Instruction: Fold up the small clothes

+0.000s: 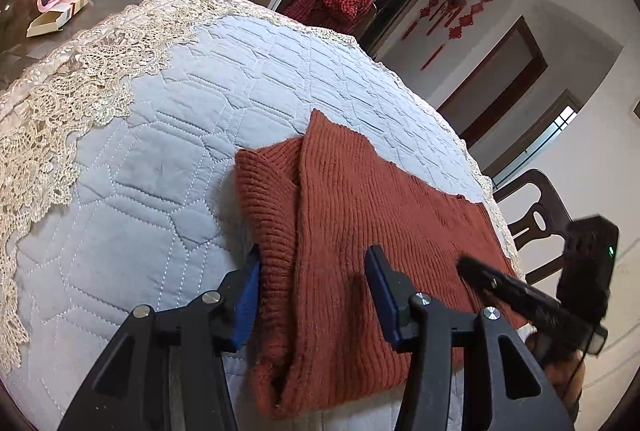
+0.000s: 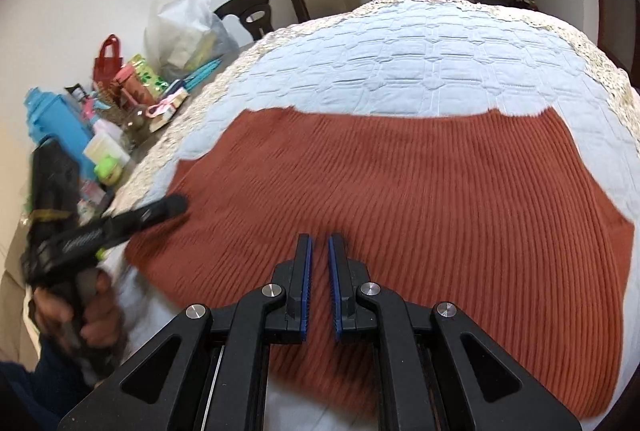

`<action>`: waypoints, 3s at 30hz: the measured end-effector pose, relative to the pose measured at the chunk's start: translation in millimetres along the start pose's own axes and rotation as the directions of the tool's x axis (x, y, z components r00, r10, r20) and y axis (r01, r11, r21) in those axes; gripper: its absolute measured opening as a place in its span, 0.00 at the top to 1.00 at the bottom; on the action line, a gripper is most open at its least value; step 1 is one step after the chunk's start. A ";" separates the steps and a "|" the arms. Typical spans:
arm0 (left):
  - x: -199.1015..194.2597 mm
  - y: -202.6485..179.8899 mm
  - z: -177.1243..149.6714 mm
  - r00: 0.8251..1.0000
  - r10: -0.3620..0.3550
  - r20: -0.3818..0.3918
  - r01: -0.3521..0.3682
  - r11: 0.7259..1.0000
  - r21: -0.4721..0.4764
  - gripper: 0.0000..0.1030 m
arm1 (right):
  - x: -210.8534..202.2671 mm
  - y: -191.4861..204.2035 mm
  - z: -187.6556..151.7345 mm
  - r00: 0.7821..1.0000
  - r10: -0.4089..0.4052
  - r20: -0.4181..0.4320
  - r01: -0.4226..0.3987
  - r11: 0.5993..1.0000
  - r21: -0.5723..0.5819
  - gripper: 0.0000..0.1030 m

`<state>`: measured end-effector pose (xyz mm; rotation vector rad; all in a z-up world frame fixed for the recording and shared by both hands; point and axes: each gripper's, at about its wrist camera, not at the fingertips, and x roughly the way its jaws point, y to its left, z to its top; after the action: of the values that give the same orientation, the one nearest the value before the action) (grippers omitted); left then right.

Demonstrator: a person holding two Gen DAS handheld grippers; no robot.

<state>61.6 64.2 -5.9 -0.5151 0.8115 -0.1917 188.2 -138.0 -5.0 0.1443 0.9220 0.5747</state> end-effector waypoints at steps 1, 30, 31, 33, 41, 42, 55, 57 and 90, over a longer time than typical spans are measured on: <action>0.7 0.5 1.0 1.000 -0.003 -0.001 0.003 1.000 -0.002 0.50 | 1.2 -1.4 2.3 1.000 0.003 0.000 -0.003 1.000 0.006 0.92; -22.2 -85.2 38.6 0.978 -0.206 0.025 0.204 0.977 0.065 0.80 | -66.5 -40.7 -39.9 0.992 0.079 0.097 -0.086 0.994 0.066 0.92; -20.1 -96.5 40.6 0.974 -0.224 0.020 0.221 0.972 0.078 0.80 | -69.1 -44.1 -40.5 0.992 0.072 0.103 -0.080 0.994 0.075 0.92; -11.0 -118.6 41.8 0.966 -0.258 -0.002 0.257 0.961 0.100 0.80 | -75.8 -53.8 -42.3 0.991 0.053 0.120 -0.065 0.993 0.100 0.92; 72.1 -173.1 6.3 0.928 -0.295 -0.227 0.332 0.932 0.145 0.79 | -93.2 -81.4 -51.1 0.991 0.004 0.136 -0.028 0.984 0.176 0.92; 83.5 -176.2 -0.8 0.921 -0.290 -0.260 0.335 0.930 0.151 0.79 | -93.6 -84.1 -52.2 0.991 0.003 0.133 -0.027 0.983 0.182 0.92; 36.2 -147.6 17.0 0.952 -0.295 -0.078 0.305 0.927 0.220 0.64 | -92.9 -109.7 -52.4 0.941 0.283 0.187 -0.331 0.885 0.327 0.52; 41.1 -133.7 14.4 0.960 -0.267 -0.084 0.279 0.939 0.200 0.64 | -87.5 -111.6 -52.7 0.937 0.304 0.175 -0.347 0.871 0.347 0.52; 58.1 -117.7 -5.3 0.977 -0.191 -0.096 0.211 0.940 0.267 0.64 | -52.2 -84.4 -7.9 0.986 0.164 0.041 -0.169 0.952 0.254 0.81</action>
<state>100.8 -59.7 13.6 -0.3276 0.7834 -0.5075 192.0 -237.5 -2.7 0.4644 0.9691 0.6062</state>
